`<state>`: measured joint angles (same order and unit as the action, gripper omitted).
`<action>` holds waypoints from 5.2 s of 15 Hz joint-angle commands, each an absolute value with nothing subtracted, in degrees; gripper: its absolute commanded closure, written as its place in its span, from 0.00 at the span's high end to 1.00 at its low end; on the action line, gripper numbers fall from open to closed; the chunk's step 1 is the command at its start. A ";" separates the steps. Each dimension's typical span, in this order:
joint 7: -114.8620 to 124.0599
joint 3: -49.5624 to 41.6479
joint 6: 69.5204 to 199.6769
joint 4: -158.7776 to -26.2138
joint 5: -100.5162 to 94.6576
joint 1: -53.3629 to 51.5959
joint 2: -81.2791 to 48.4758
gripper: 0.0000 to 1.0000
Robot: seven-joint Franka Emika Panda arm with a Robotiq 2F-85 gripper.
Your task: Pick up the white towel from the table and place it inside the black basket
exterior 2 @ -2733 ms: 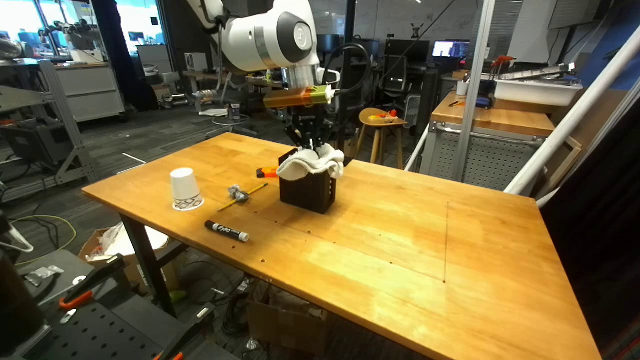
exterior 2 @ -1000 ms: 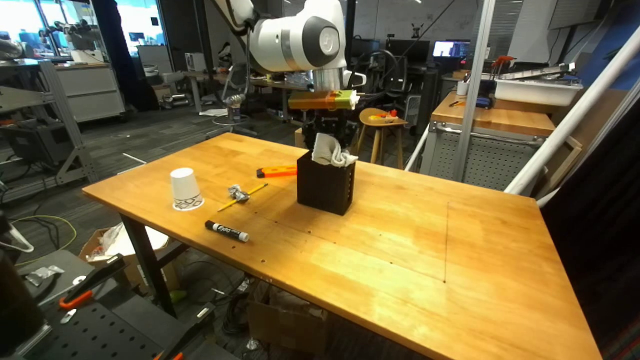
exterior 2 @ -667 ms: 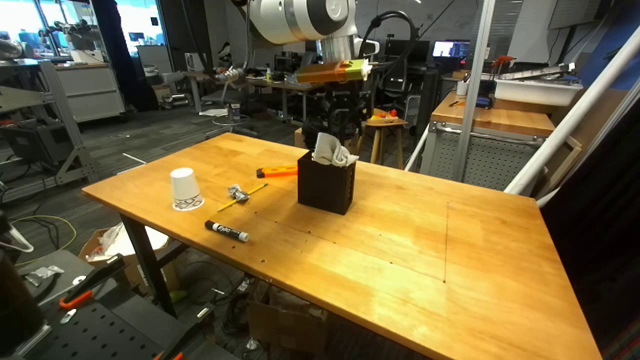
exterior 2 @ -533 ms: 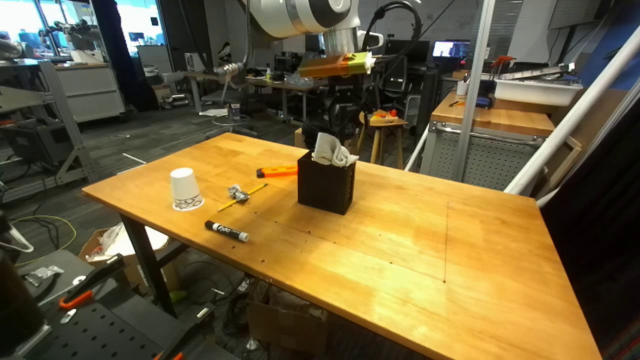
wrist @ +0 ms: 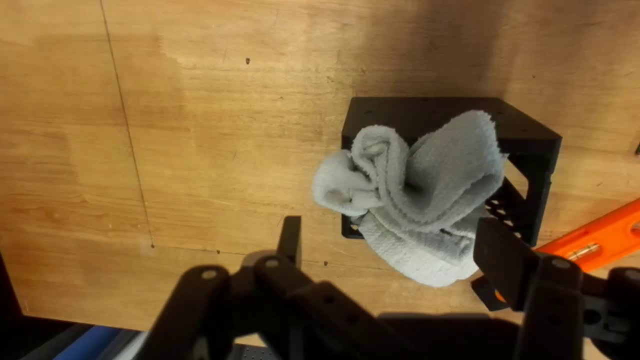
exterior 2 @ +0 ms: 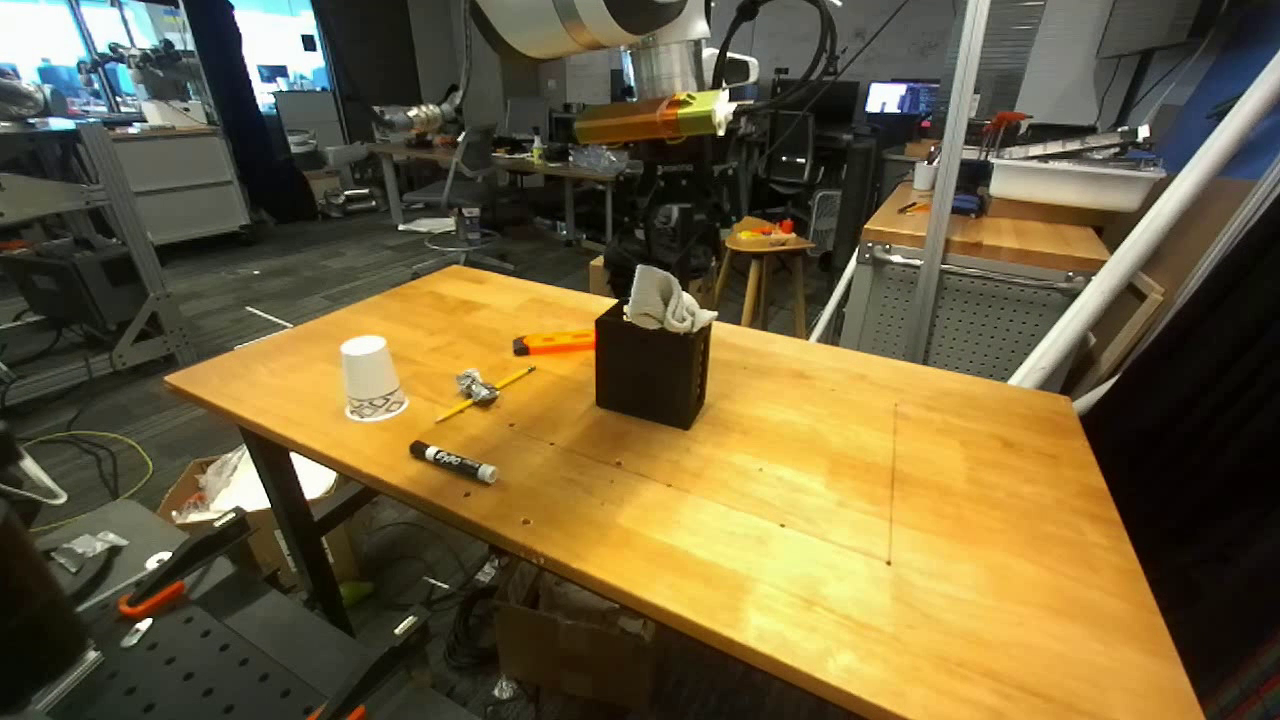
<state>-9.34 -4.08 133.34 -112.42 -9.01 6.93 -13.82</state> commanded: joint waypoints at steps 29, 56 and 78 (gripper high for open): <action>-9.30 -1.56 135.68 -114.36 -9.20 2.37 -16.18 0.04; -21.96 -0.19 138.27 -106.96 -8.19 7.40 -30.98 0.03; -24.05 -2.20 138.43 -107.69 -5.43 11.49 -21.61 0.01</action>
